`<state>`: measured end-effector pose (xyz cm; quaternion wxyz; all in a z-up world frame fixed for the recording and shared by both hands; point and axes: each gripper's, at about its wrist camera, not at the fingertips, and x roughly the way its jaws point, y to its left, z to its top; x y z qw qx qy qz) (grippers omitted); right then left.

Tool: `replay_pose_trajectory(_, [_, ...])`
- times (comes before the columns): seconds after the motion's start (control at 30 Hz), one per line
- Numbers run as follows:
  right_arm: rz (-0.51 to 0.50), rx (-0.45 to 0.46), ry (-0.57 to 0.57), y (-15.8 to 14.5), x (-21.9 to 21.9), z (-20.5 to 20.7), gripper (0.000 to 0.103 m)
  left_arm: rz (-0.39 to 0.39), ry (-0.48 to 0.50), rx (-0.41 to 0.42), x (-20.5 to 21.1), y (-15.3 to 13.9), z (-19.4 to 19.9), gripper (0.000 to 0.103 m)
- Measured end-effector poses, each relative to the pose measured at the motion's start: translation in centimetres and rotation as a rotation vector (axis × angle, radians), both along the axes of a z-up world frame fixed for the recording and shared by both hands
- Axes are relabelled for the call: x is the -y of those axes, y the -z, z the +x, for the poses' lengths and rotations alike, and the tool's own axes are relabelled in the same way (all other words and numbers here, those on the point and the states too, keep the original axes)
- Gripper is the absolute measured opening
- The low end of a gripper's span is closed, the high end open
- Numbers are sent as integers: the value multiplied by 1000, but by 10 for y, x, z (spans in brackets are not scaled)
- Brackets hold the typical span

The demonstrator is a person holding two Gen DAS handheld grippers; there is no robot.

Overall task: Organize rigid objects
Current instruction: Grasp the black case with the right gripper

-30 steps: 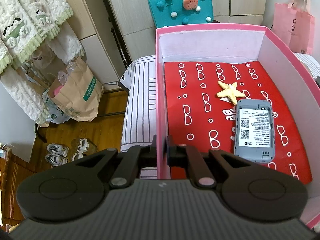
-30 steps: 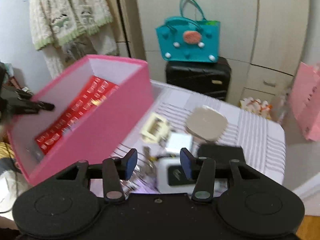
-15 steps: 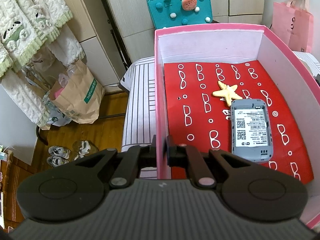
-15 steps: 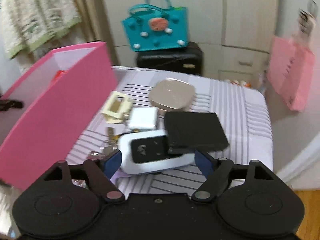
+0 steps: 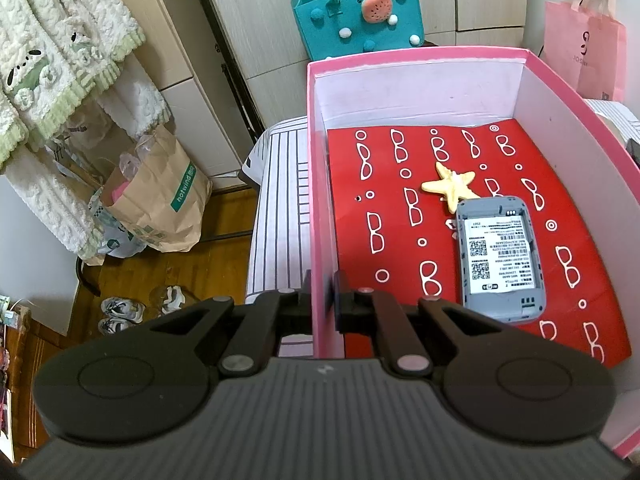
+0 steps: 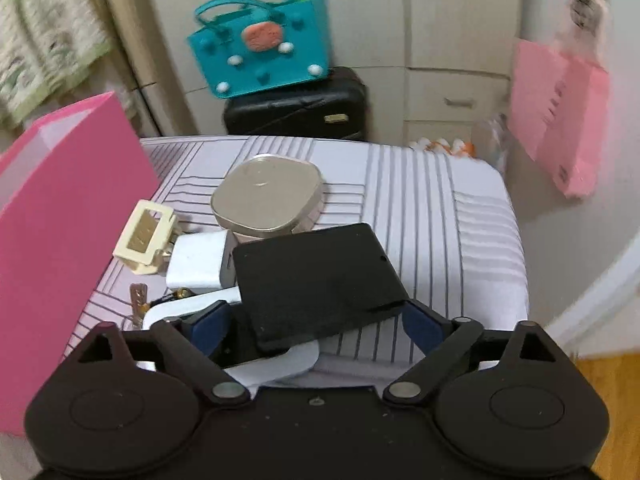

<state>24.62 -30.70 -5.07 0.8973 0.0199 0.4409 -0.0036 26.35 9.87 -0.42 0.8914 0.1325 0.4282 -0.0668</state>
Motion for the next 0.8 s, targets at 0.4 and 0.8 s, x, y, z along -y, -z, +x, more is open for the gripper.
replay_pose_trajectory(0.4, [76, -23, -114, 8, 21, 37, 103, 5, 8, 0, 0, 0, 0, 7])
replay_pose_trajectory(0.8, [-1, 10, -90, -17, 9, 22, 97, 10, 8, 1, 0, 0, 0, 7])
